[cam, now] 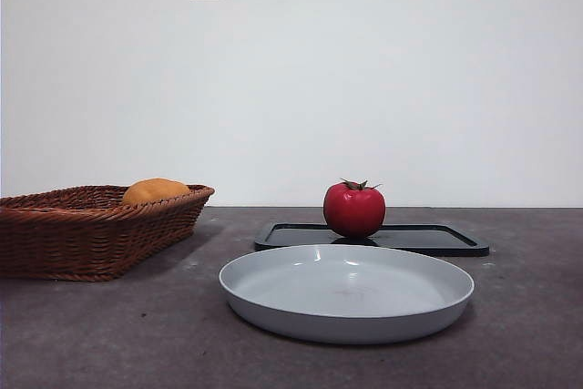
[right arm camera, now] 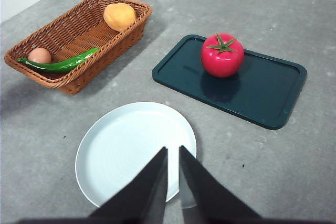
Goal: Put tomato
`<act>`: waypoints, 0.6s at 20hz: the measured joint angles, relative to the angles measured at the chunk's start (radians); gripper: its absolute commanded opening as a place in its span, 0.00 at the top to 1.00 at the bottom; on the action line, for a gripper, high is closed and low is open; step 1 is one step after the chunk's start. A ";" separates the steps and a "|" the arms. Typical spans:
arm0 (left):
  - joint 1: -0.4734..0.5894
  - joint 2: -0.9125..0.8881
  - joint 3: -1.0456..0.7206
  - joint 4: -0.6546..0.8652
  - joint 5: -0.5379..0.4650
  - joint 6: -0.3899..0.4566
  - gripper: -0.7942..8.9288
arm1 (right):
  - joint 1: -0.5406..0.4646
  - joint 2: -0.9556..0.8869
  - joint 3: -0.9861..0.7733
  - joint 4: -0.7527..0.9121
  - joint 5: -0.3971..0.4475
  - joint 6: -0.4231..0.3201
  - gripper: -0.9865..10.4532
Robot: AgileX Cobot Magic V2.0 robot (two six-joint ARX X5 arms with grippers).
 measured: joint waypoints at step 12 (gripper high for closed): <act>0.124 -0.360 -0.366 0.151 -0.003 -0.142 0.89 | 0.000 0.000 0.000 0.000 0.000 0.000 0.89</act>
